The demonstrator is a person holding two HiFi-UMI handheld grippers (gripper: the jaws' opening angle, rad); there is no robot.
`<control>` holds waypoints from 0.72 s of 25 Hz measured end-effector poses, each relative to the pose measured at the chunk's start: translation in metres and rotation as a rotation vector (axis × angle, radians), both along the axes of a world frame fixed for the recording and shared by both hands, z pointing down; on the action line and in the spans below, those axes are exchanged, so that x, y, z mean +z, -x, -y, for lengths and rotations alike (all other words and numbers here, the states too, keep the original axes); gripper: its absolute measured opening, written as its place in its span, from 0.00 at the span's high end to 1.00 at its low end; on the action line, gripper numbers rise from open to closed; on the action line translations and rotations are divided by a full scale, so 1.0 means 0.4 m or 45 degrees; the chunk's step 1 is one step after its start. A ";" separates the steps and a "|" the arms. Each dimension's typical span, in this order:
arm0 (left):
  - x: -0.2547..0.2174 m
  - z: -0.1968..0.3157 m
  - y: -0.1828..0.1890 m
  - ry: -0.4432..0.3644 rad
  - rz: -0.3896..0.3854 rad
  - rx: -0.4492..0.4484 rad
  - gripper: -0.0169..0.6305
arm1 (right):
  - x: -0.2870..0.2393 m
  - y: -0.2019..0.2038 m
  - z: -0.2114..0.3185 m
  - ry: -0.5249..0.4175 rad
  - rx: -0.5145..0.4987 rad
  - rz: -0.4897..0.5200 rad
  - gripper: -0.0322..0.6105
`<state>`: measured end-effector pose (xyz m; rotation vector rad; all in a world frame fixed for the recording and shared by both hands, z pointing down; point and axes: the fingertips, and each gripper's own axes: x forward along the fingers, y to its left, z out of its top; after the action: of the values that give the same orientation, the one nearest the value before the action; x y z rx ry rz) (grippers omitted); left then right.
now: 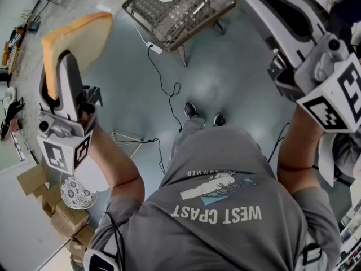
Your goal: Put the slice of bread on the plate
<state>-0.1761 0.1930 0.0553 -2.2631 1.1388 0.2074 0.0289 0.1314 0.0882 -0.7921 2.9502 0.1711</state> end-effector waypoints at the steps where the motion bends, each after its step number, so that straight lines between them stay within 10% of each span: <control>1: -0.004 0.013 0.006 0.002 0.003 0.008 0.83 | -0.002 0.008 0.008 0.005 0.008 0.000 0.93; 18: -0.035 0.181 0.173 -0.023 0.020 0.126 0.83 | -0.027 0.165 0.135 0.000 0.139 -0.010 0.93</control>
<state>-0.2452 0.1206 0.0414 -2.3028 1.0141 0.2379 -0.0372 0.0773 0.0776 -0.9551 2.9155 0.1813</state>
